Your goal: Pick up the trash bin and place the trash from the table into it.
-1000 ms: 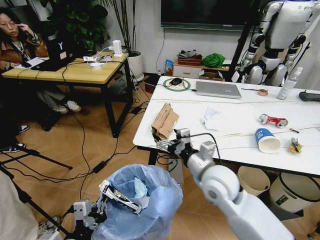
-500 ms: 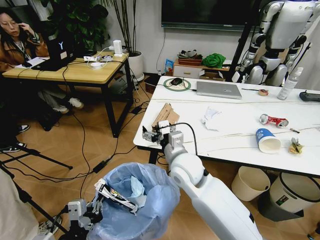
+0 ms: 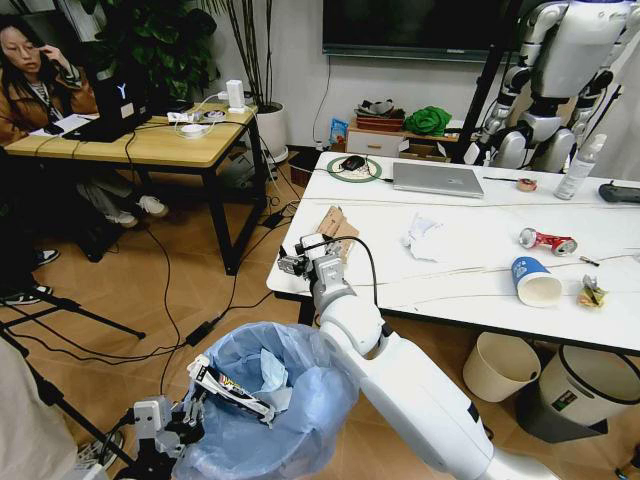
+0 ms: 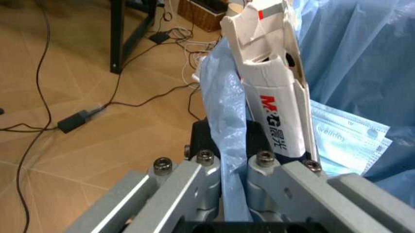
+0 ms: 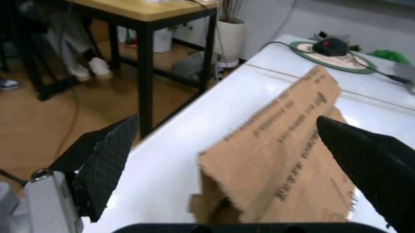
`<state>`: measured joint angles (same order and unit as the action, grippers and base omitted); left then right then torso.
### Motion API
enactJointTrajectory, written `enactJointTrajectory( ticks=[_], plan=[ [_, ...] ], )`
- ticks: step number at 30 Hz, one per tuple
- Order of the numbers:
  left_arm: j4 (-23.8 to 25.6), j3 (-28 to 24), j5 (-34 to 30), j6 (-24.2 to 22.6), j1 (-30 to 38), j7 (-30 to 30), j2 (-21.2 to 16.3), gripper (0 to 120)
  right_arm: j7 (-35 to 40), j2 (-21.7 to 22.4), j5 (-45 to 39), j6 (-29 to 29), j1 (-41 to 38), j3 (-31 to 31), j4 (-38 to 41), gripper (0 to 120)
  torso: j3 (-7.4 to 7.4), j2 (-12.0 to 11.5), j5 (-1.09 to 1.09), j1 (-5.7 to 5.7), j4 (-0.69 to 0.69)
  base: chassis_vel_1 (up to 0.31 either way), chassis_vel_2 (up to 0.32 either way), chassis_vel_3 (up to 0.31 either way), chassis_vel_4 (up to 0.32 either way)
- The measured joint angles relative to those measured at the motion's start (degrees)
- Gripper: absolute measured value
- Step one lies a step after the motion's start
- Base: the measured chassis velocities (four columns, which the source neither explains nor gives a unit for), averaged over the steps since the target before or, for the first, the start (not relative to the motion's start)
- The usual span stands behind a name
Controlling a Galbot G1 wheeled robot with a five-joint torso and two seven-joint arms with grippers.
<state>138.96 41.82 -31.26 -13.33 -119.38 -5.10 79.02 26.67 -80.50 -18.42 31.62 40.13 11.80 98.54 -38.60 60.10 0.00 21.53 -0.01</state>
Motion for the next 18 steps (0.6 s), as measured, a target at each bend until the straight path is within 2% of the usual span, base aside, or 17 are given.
enactJointTrajectory(
  ticks=[8,11,18],
  plan=[
    [-0.7,-0.2,-0.4,0.0,0.7,0.0,-0.4,0,0.8,2.4,0.5,0.1,0.5,-2.0,-0.2,100,0.00,0.0,0.01,0.00,0.00,0.000,0.000,0.000,0.000],
    [-1.1,-0.4,-0.6,0.0,1.1,0.0,-0.4,0,0.2,4.8,-2.1,0.4,1.4,-3.7,1.5,100,0.00,0.0,0.01,0.00,-0.01,0.000,0.000,0.000,0.000],
    [-1.4,-0.7,-0.8,0.0,1.5,0.0,-0.6,0,-2.5,7.1,-4.8,-1.3,3.8,-5.4,2.9,100,0.00,0.0,0.01,0.00,-0.01,0.000,0.000,0.000,0.000]
  ],
)
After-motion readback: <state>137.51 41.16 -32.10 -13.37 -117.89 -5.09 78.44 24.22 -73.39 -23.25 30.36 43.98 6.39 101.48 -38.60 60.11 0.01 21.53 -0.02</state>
